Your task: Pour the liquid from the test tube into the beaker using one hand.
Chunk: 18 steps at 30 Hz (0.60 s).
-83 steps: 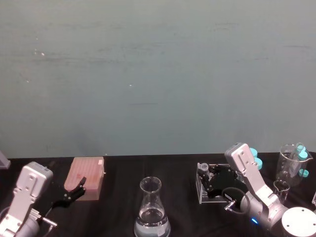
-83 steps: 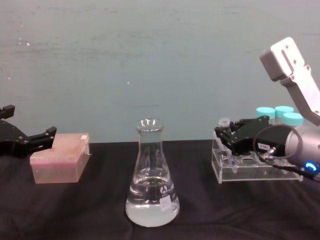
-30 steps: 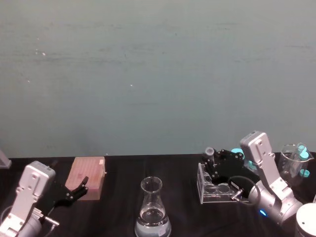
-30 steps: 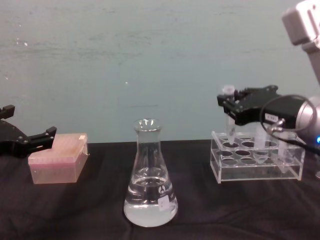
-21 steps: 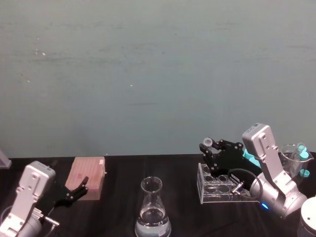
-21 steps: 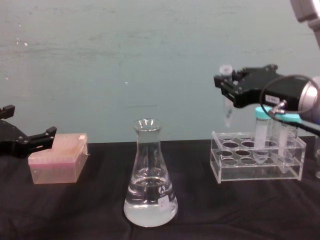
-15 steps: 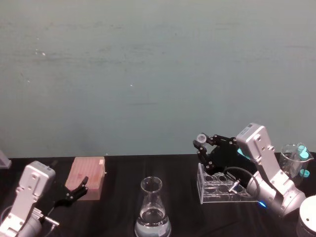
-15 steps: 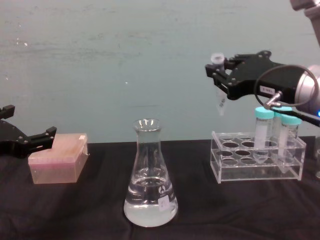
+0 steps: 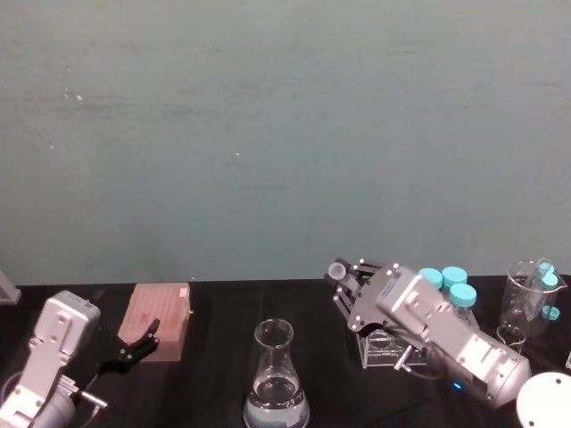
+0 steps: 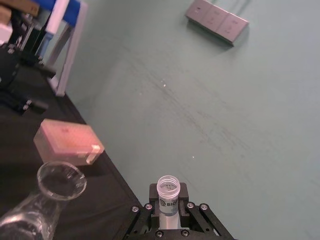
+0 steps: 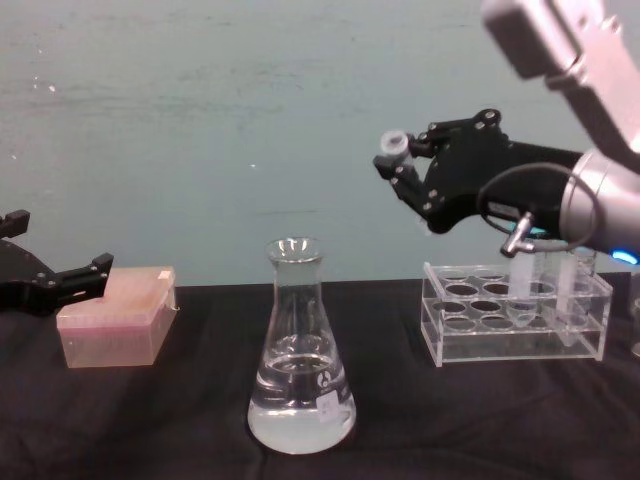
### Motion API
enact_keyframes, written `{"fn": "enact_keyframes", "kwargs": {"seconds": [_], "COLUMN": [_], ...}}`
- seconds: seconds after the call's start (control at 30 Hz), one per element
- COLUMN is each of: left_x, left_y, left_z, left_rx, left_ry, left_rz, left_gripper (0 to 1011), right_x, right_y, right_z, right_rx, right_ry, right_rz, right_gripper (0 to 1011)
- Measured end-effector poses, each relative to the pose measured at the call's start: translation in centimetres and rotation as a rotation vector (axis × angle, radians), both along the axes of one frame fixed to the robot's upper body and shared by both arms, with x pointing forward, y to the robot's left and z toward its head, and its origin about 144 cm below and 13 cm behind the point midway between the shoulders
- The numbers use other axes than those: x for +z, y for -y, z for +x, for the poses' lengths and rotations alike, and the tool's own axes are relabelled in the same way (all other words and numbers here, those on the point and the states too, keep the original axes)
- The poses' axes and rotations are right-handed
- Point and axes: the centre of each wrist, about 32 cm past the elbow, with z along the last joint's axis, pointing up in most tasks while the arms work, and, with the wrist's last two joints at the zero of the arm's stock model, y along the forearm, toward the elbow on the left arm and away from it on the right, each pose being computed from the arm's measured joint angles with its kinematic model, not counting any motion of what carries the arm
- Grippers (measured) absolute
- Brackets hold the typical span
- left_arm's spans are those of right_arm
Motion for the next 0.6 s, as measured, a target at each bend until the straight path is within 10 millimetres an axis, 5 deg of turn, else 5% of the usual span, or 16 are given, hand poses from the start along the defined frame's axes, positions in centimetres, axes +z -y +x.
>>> {"fn": "enact_keyframes", "kwargs": {"seconds": [0.6], "left_x": [0.0], "left_y": [0.0], "left_z": [0.0], "left_rx": [0.0], "left_ry": [0.0], "left_rz": [0.0], "left_gripper": [1000], "right_x": [-0.7], "right_y": [-1.8], "right_z": [-0.2], "right_rx": [0.039], "right_ry": [0.209], "right_rz": [-0.268], "right_gripper": [209]}}
